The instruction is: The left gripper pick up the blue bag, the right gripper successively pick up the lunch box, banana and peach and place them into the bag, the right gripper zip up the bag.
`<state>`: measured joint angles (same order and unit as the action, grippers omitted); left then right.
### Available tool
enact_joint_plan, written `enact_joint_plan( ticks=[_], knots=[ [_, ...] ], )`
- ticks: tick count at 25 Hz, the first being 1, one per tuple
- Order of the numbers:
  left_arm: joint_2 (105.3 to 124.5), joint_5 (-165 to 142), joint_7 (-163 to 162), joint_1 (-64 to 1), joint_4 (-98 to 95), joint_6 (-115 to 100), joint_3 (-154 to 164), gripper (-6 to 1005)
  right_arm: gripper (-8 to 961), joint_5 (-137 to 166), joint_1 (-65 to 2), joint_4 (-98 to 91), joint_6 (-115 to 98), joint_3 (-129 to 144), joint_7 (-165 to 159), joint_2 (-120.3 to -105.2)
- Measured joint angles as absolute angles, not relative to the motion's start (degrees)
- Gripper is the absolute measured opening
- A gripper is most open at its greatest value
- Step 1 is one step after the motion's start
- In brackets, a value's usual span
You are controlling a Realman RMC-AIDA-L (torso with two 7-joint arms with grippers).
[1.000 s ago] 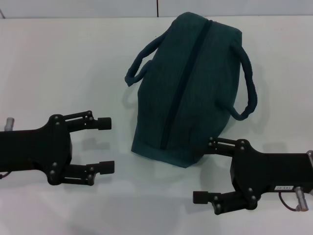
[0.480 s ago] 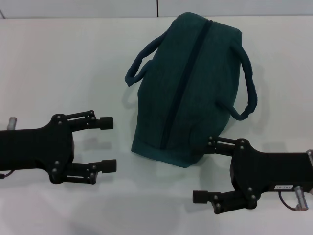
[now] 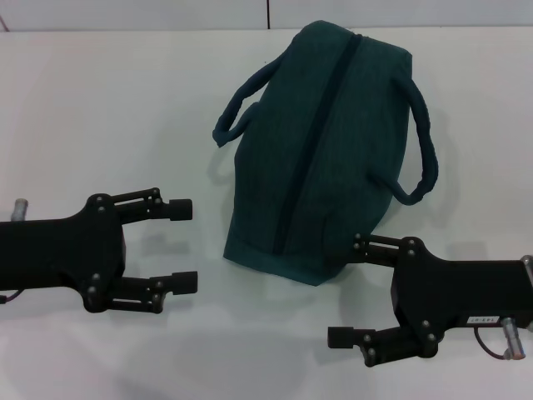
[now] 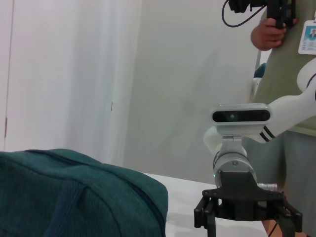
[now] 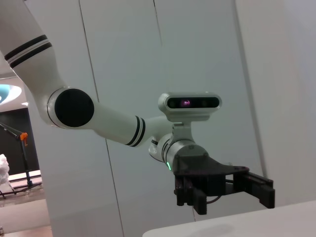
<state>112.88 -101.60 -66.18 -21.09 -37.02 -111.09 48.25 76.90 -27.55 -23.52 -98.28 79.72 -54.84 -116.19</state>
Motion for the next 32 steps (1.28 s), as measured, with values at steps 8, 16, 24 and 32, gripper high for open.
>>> enact_joint_plan(
  ticks=[8, 16, 24, 32],
  knots=[
    [112.89, -101.5, -66.0, -21.1, -36.9, -111.1, 48.2, 863, 877, 76.9, -27.7, -23.6, -98.4, 79.7, -54.8, -116.19],
    [112.94, -101.5, -65.9, -20.8, -36.9, -111.1, 48.3, 863, 877, 76.4, -27.9, -23.7, -98.3, 80.9, -54.8, -116.19],
    [112.94, -101.4, -65.8, -21.0, -36.9, -111.1, 48.2, 863, 877, 76.3, -28.2, -23.6, -98.1, 81.2, -54.8, -116.19],
    [112.94, -101.3, -65.8, -21.1, -36.9, -111.1, 48.2, 863, 877, 76.3, -28.2, -23.5, -97.8, 81.1, -54.8, -116.19]
  ],
)
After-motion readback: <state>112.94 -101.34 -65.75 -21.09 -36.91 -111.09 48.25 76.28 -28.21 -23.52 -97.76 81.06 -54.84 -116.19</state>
